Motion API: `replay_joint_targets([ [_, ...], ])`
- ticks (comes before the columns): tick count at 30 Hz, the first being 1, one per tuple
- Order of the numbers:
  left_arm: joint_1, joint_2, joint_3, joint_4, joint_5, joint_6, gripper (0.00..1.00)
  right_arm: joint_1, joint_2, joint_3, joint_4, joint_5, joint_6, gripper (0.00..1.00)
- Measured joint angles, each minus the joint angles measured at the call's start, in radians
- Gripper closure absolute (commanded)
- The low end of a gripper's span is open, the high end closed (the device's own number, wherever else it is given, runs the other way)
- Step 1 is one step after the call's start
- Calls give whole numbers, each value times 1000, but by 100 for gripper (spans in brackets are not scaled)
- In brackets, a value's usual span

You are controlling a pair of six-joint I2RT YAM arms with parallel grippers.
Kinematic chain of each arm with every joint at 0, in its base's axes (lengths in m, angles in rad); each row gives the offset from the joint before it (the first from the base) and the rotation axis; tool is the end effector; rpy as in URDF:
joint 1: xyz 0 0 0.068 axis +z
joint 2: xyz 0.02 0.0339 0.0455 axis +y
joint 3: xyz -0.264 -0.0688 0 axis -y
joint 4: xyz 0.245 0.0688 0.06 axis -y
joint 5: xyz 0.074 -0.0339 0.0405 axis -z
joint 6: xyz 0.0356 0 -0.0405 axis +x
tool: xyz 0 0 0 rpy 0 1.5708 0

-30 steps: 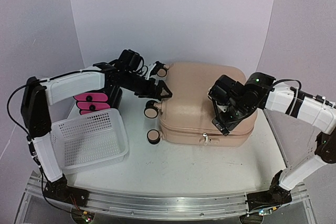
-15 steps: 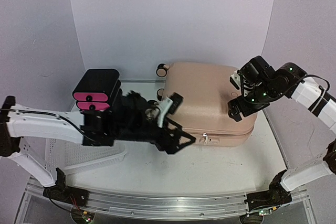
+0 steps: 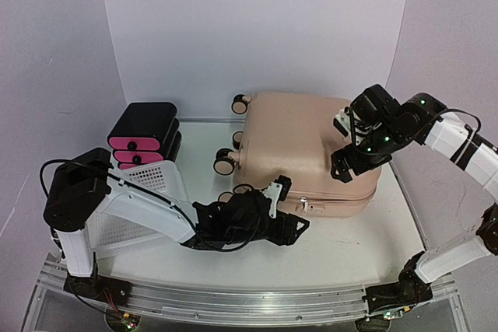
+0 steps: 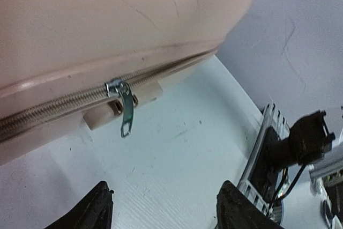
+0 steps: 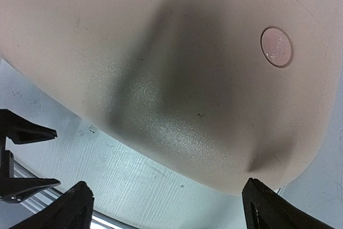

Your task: Open, take out, and arrange the luggage

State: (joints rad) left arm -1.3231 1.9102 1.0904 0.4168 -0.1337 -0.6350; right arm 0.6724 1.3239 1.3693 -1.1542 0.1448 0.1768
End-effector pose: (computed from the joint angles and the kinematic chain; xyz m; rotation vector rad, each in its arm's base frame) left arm 0.1074 -0.4055 0.1814 0.6366 2.0591 -1.1004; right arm 0.1958 0.1493 0.3428 -0.6087 2.5911 0.0820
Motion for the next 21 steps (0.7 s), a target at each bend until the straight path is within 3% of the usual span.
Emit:
replay_joint_targets([
  [4, 1, 38, 36, 43, -82, -69, 26, 0, 0, -8, 10, 0, 0, 2],
  [13, 2, 157, 93, 105, -189, -235, 34, 0, -22, -25, 20, 0, -4, 2],
  [21, -3, 241, 117, 173, -209, -278, 37, -1, -45, -56, 32, 2, -14, 2],
])
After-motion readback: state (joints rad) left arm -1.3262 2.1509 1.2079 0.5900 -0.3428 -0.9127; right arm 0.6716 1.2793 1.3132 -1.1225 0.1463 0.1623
